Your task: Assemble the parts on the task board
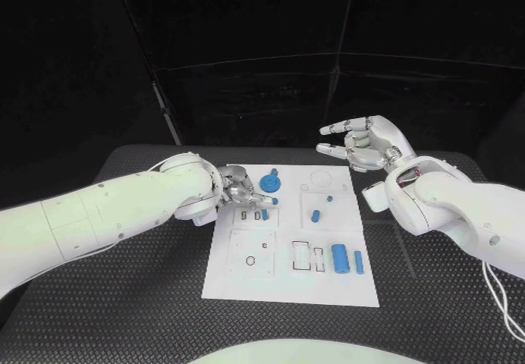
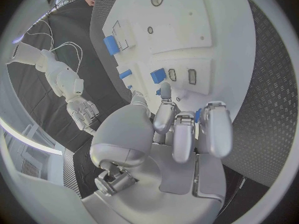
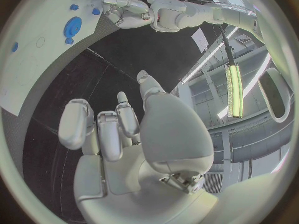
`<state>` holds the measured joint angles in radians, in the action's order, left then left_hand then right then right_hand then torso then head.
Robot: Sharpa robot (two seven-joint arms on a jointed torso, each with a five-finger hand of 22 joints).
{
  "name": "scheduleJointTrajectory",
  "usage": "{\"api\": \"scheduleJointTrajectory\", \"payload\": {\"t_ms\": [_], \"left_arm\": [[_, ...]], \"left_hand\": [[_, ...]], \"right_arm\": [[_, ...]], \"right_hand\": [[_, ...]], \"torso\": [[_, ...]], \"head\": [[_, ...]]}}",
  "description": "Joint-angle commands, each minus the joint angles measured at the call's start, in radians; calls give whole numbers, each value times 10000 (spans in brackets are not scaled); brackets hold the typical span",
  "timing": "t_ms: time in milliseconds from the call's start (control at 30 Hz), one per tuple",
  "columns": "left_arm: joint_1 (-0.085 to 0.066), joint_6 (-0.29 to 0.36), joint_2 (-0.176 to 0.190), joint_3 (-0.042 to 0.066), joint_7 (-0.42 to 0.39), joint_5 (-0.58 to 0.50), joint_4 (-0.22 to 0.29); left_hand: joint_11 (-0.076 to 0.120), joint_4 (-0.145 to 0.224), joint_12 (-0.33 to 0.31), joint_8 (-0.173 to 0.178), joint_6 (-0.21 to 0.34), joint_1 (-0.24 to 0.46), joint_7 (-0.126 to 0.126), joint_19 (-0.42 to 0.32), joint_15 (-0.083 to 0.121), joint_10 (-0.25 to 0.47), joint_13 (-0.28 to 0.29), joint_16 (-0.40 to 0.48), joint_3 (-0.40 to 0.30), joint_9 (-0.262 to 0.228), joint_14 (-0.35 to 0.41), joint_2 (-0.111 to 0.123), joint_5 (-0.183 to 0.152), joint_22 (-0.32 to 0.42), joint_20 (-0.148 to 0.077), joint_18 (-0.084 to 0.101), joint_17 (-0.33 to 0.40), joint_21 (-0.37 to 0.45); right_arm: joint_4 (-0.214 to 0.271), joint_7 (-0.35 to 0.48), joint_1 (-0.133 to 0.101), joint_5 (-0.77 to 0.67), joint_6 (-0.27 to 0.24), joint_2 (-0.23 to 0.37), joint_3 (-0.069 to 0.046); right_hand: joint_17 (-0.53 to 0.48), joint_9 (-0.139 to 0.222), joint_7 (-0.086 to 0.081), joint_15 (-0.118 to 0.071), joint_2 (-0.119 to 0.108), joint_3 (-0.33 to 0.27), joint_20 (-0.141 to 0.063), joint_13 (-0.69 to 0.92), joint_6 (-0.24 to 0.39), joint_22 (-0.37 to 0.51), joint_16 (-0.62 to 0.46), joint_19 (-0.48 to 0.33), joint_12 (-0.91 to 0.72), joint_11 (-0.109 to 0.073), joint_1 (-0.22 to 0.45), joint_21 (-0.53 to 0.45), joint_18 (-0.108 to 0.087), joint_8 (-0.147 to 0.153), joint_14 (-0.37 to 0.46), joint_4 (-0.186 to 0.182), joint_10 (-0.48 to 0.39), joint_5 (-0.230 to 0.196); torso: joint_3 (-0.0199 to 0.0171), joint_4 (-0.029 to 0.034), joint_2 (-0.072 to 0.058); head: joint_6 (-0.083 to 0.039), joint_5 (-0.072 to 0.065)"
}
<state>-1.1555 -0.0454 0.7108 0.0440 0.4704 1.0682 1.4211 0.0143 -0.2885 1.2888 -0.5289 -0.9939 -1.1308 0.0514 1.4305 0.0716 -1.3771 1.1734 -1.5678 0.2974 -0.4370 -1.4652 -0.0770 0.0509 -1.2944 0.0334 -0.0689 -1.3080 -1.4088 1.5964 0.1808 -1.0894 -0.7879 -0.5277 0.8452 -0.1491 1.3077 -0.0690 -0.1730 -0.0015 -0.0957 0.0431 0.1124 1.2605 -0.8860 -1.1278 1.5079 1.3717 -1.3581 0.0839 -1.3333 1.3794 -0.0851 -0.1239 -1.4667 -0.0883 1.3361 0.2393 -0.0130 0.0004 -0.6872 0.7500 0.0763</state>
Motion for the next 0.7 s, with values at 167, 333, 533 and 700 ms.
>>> {"api": "scheduleJointTrajectory", "payload": {"t_ms": [167, 333, 533, 700], "left_arm": [[-152, -292, -335, -155, 460, 589, -224], [-187, -446, -531, -192, 488, 605, -346], [-210, -701, -714, -221, 523, 659, -523], [-223, -882, -819, -277, 542, 685, -624]], "left_hand": [[53, 10, 74, -120, 111, -71, -2, 31, 66, 57, 39, -30, 75, -134, -1056, -138, -38, -43, -17, 114, -2628, -52], [52, 28, 72, -172, 161, -141, -1, 29, 64, 71, 37, -30, 83, -202, -1056, -172, -37, -63, -16, 116, -2628, -62], [47, 44, 65, -219, 218, -221, 4, 24, 60, 89, 32, -30, 89, -269, -1056, -201, -36, -78, -13, 117, -2628, -70], [44, 52, 75, -264, 256, -283, 6, 28, 57, 91, 49, -30, 96, -329, -1056, -227, -35, -105, -9, 120, -2628, -85]], "right_arm": [[-84, 73, -22, 208, -165, -79, -9], [-155, 29, -22, 209, -131, -136, -9], [-217, -23, -23, 209, -44, -195, -9], [-275, -51, -23, 209, -11, -238, -9]], "right_hand": [[1017, 11, 8, 76, 102, -71, -16, 8, 83, -6, -24, -74, 46, 11, -9, -68, 3, -52, -678, -1, -43, 70], [1023, 10, 7, 77, 107, -76, -16, 7, 86, -1, -22, -77, 46, 11, -8, -72, 2, -56, -680, 0, -40, 89], [1022, 7, 7, 77, 122, -90, -15, 10, 88, -7, -24, -73, 40, 11, 1, -71, 4, -69, -681, -4, -31, 139], [1036, 6, 7, 78, 132, -96, -14, 15, 88, -4, -19, -74, 35, 10, 8, -73, 3, -76, -684, -8, -23, 164]], "torso": [[11, 11, -22], [5, 5, -22], [14, 0, -21], [16, 5, -22]], "head": [[25, -24], [52, -16], [98, -10], [136, -14]]}}
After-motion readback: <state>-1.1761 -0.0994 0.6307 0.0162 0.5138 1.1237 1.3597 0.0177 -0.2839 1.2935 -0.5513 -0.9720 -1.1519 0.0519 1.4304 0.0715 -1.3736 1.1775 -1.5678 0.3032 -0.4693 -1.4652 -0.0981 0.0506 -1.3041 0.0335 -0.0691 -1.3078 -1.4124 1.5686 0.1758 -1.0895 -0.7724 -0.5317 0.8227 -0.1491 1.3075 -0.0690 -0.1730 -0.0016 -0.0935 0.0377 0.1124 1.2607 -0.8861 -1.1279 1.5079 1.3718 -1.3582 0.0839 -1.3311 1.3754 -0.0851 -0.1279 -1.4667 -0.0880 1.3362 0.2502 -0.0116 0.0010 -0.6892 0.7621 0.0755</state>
